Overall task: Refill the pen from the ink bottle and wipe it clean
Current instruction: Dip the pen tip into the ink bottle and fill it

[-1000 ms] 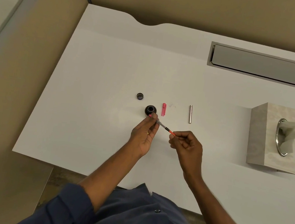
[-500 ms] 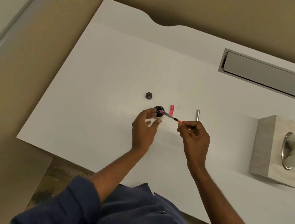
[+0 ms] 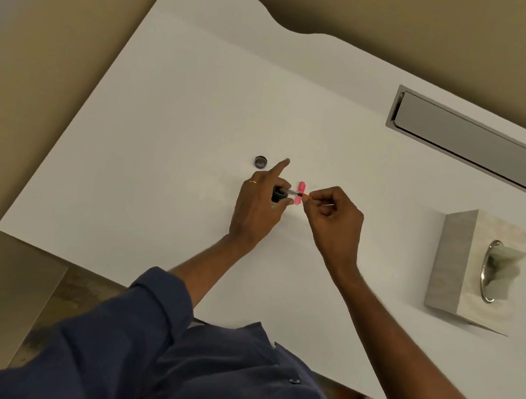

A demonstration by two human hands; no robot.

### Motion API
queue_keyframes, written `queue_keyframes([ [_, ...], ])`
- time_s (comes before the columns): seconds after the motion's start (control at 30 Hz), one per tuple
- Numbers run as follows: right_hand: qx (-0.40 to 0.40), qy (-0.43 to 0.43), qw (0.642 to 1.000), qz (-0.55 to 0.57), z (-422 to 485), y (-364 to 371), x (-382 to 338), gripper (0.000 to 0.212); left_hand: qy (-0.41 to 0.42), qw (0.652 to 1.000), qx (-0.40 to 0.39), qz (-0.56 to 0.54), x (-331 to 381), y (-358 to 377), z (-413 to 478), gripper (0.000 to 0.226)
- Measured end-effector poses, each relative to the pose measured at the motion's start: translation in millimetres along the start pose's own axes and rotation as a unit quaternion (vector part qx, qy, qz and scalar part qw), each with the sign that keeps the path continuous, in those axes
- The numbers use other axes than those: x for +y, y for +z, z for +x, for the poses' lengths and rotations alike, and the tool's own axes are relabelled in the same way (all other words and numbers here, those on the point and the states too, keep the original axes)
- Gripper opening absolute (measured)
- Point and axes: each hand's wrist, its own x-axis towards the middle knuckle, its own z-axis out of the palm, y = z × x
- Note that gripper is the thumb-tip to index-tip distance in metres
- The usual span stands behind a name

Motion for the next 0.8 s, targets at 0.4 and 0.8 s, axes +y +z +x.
queue_keyframes([
  [0.4,-0.073,-0.108,0.984,-0.12,25.2,1.9,-12.4,0.011,-0.029,0.998,0.037,-0.031,-5.2,4.1,-0.1,0.067],
  [0.8,-0.102,-0.24,0.929,-0.263,33.7,-6.1,-21.6,0.012,-0.08,0.99,0.039,-0.109,-9.9,8.7,-0.4,0.065],
])
